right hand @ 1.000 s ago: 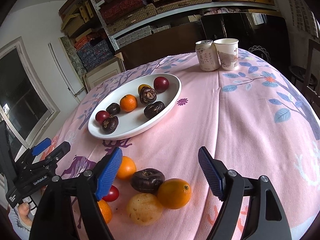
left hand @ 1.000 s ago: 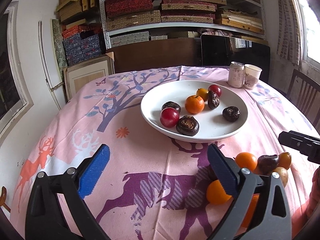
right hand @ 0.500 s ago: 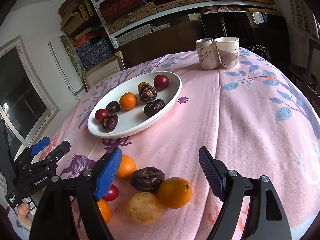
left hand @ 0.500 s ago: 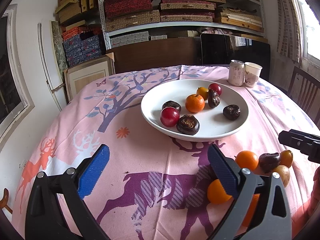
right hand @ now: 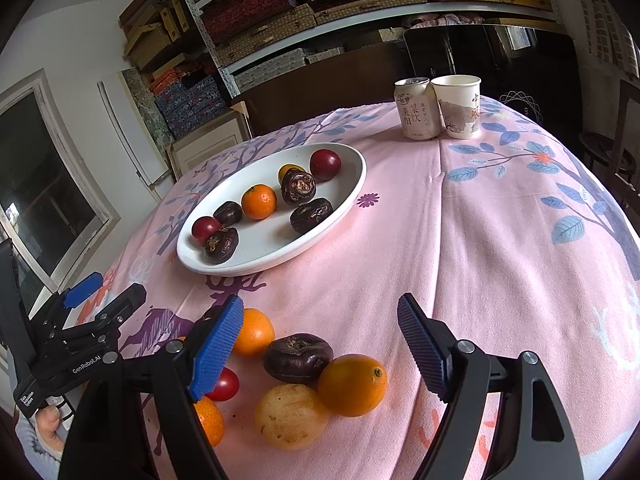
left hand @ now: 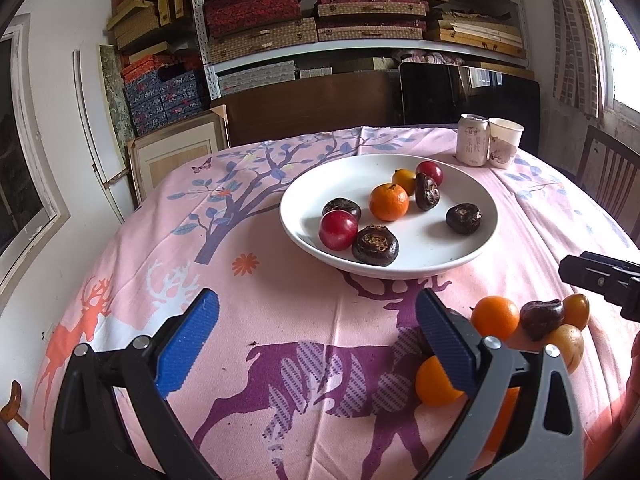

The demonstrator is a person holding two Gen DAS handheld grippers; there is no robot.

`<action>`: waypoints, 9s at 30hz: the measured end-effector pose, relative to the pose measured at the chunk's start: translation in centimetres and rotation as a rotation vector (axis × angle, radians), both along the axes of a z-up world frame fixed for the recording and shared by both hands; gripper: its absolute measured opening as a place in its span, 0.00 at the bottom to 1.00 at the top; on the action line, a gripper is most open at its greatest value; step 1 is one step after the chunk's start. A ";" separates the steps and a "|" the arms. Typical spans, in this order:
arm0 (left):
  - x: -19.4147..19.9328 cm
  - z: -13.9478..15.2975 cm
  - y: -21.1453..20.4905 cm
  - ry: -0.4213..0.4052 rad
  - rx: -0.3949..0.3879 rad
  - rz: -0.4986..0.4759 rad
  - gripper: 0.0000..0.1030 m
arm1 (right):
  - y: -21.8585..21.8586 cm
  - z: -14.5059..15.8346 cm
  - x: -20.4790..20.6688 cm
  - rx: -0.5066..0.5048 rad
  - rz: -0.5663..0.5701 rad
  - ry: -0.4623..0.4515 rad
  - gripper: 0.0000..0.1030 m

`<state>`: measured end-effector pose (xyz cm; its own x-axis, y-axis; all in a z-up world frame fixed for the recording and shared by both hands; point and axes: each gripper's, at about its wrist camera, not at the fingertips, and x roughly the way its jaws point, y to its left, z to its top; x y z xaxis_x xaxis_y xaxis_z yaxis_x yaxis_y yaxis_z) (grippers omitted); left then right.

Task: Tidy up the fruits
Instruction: 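Move both open tools back toward the remaining fruits beside the plate, then grasp a dark purple fruit with the left tool, then grasp a dark brown fruit with the right tool while the left tool holds its fruit, then carry both fruits onto the white plate and open both tools, then move both open tools back toward the remaining fruits, then grasp a mandarin orange with the left tool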

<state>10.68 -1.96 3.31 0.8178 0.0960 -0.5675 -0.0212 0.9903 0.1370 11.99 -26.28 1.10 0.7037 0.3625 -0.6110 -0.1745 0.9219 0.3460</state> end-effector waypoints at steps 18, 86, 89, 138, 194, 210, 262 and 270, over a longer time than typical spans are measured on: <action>-0.1 -2.2 -2.2 0.105 0.049 -0.155 0.94 | 0.1 0.2 -0.1 0.004 -0.007 0.001 0.78; 5.3 -5.3 -1.7 0.396 -0.173 -0.381 0.67 | 9.0 -1.5 3.4 -0.266 0.467 0.158 0.42; 5.3 -5.4 -2.1 0.384 -0.146 -0.387 0.68 | 8.6 -1.6 2.9 -0.262 0.451 0.126 0.34; 6.8 -4.8 0.5 0.481 -0.305 -0.331 0.38 | 1.3 -0.4 4.9 0.024 0.220 0.153 0.34; 6.1 0.8 -2.1 0.036 -0.029 -0.101 0.93 | -1.4 1.3 6.2 0.121 -0.023 0.045 0.77; 2.5 0.8 -0.4 0.000 -0.018 -0.026 0.93 | -2.8 -0.1 1.9 0.109 -0.059 0.032 0.78; 0.1 -5.3 -0.7 0.323 -0.110 -0.197 0.46 | -3.5 -1.6 -0.7 0.130 -0.043 0.078 0.79; 0.1 -5.4 -1.1 0.329 -0.109 -0.216 0.37 | -1.2 -1.2 -0.5 0.079 0.070 0.075 0.79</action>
<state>10.74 -3.10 -2.13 0.5857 -0.1335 -0.7995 0.2164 0.9763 -0.0046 11.47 -27.51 -0.10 0.6280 0.4587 -0.6287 -0.2086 0.8775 0.4318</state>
